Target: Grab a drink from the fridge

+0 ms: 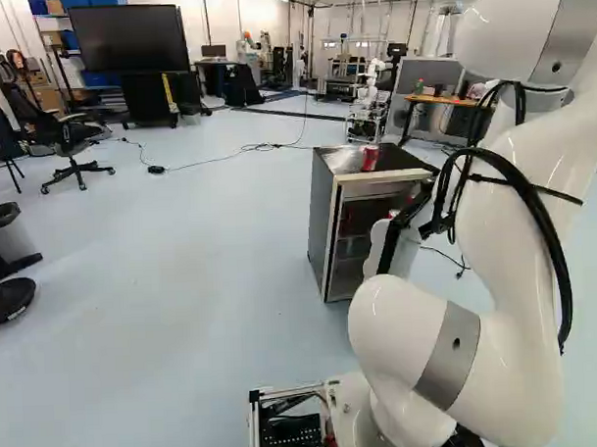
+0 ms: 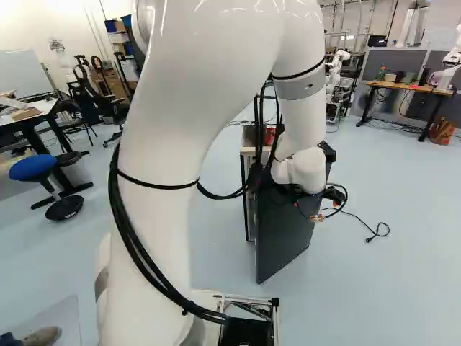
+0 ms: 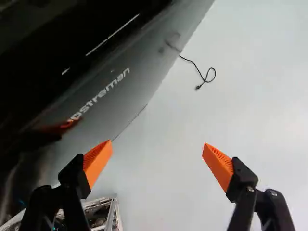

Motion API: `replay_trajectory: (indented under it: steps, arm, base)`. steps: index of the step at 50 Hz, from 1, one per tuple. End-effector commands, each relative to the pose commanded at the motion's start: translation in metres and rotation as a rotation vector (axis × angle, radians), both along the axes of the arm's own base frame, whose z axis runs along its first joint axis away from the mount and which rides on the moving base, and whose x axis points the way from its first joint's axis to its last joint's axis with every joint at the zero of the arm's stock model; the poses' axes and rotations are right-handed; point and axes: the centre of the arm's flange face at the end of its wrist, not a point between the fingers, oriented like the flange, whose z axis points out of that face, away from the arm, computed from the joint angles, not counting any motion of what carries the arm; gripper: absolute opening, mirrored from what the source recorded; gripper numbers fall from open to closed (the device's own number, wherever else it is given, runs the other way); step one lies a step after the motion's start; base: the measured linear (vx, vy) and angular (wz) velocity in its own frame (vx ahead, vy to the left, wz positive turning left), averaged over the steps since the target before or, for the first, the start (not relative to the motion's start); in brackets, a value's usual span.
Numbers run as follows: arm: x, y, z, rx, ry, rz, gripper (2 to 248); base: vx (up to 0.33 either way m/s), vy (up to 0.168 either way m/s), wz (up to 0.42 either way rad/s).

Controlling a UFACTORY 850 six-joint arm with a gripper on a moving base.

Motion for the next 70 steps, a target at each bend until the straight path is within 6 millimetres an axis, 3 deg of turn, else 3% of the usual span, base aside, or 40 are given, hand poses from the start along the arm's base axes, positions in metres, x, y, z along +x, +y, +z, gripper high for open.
replay_trajectory:
  steps: [19,70]
  arm:
    - [0.002,0.028,-0.018,0.034,0.013,0.041,247]
    - [0.034,0.114,0.001,0.020,-0.287,0.249,247]
  base:
    - [0.000,0.000,0.000]
    - [0.000,0.000,0.000]
